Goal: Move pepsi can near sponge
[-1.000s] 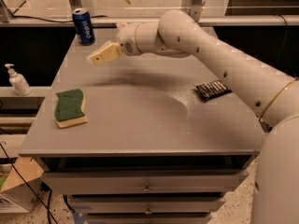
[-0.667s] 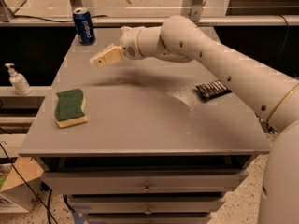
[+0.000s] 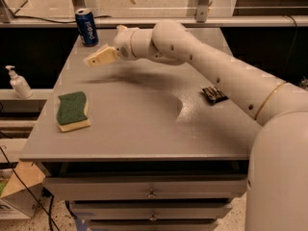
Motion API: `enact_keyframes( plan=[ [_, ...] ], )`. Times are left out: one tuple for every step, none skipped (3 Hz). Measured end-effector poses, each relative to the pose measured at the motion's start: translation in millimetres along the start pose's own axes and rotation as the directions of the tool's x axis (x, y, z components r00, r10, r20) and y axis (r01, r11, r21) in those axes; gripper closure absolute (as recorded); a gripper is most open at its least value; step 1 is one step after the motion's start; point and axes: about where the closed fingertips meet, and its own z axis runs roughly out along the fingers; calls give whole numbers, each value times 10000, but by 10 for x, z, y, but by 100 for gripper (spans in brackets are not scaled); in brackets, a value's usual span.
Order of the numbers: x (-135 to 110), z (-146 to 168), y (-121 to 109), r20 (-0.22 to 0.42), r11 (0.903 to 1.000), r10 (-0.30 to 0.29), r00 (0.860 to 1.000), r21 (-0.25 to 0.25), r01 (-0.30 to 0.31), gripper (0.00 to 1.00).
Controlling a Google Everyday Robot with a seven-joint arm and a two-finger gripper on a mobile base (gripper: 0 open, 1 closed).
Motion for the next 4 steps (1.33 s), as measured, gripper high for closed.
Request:
enact_keyframes(
  plan=[
    [-62, 163, -115, 136, 9993, -283, 9995, 232, 279, 0],
    [-77, 350, -234, 219, 9985, -297, 9993, 469, 286, 0],
    [-99, 531, -327, 278, 9979, -287, 9992, 584, 270, 0],
    [-126, 706, -421, 408, 9972, -232, 9989, 724, 202, 0]
  ],
)
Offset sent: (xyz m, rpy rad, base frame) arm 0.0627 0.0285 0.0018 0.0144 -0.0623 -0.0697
